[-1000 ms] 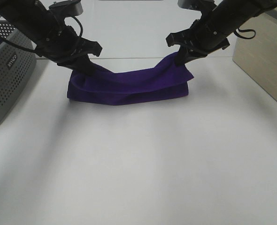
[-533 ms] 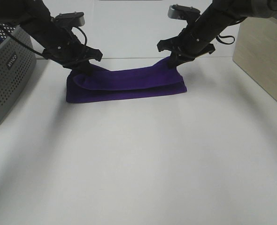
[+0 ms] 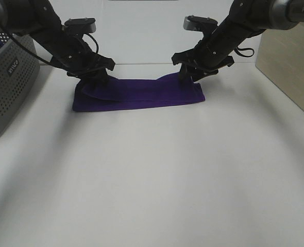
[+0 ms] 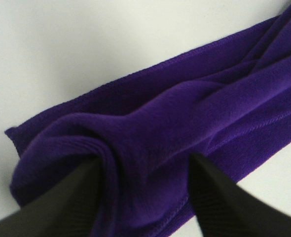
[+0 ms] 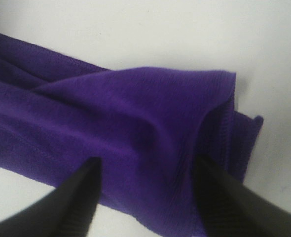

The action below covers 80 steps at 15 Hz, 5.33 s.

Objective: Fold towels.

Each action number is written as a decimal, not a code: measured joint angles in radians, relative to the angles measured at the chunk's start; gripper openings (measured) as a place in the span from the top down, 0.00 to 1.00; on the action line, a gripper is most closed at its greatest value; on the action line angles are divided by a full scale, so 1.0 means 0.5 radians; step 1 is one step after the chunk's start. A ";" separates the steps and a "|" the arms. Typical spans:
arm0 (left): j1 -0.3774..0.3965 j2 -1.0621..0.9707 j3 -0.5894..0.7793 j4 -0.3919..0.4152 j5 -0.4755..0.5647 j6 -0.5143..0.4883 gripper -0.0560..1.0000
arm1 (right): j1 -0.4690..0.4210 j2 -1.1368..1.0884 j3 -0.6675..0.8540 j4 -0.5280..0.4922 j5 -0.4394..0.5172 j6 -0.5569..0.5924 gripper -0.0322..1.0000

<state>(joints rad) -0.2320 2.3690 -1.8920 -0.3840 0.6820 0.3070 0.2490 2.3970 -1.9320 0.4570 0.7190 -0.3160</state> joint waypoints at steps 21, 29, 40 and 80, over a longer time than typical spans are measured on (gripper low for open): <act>0.480 0.420 -0.522 -0.458 0.986 0.078 0.14 | 0.000 -0.368 -0.076 -0.400 0.994 0.208 0.14; 0.220 0.496 -0.580 -0.582 0.878 0.076 0.23 | 0.000 -0.368 -0.076 -0.400 0.994 0.208 0.14; 0.130 0.556 -1.414 -0.002 1.050 -0.104 0.92 | 0.000 -0.604 -0.076 -0.400 0.998 0.292 0.14; 0.574 -1.606 0.540 0.790 0.946 -0.458 0.22 | -0.460 -2.050 0.950 -0.674 1.000 0.470 0.14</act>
<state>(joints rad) 0.0550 1.5660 -1.6220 0.0110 1.1550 0.0780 0.0190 1.3720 -1.4570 0.1200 1.2190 -0.0810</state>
